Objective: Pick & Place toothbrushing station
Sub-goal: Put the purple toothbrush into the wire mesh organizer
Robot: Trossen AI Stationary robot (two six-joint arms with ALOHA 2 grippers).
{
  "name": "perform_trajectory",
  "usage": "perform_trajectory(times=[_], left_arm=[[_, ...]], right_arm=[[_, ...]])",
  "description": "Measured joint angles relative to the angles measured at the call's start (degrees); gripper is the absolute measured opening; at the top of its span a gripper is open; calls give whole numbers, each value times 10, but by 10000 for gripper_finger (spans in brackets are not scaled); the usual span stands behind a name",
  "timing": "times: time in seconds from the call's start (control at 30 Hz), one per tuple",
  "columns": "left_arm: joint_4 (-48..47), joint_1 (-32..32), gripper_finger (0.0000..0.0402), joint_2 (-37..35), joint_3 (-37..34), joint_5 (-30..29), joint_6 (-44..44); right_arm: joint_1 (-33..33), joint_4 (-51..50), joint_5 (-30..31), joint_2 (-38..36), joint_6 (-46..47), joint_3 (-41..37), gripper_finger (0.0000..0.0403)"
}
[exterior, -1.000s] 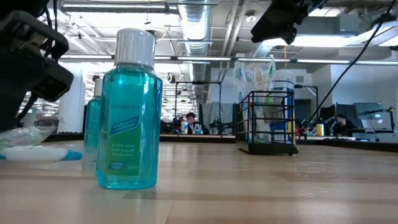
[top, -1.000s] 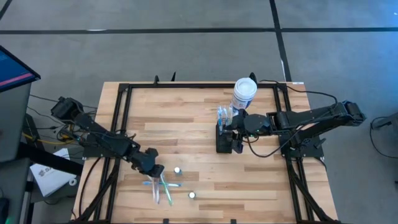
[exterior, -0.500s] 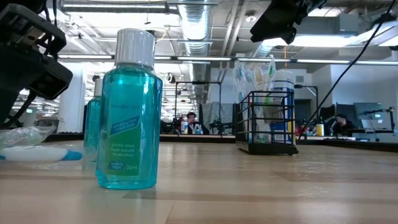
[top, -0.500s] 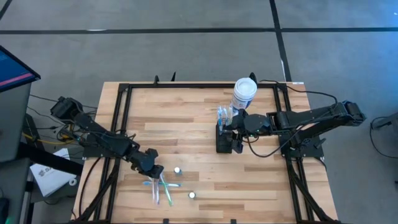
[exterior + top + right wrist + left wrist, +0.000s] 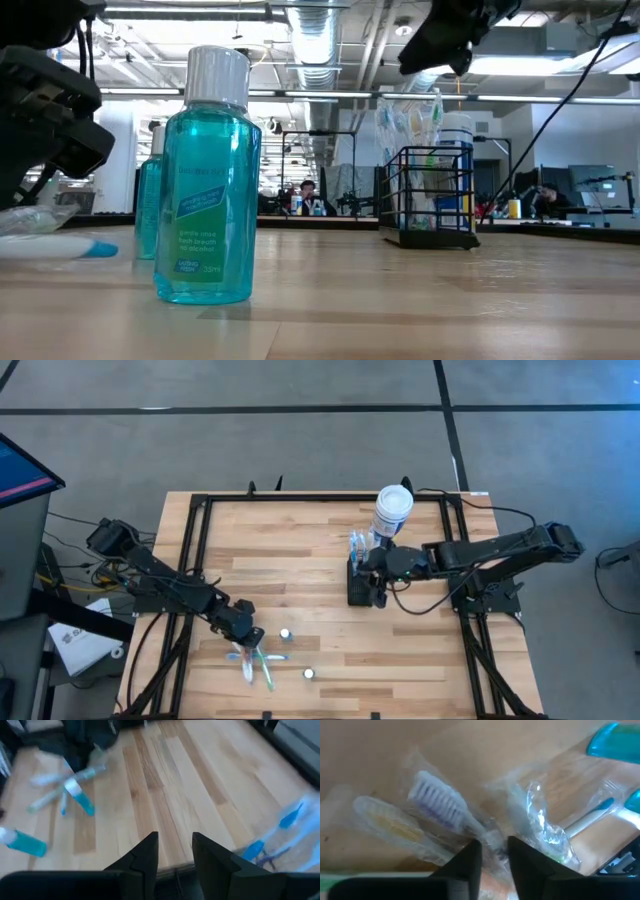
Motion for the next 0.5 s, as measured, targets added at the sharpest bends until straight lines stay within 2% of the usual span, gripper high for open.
perform_trajectory(times=[0.17, 0.5], left_arm=[[4, 0, 12, -1, 0, -3, 16], [7, 0, 0, -2, 0, -8, 37]], right_arm=[[-3, -2, 0, 30, -1, -1, 111], [-5, 38, 2, 32, -20, -1, 111]])
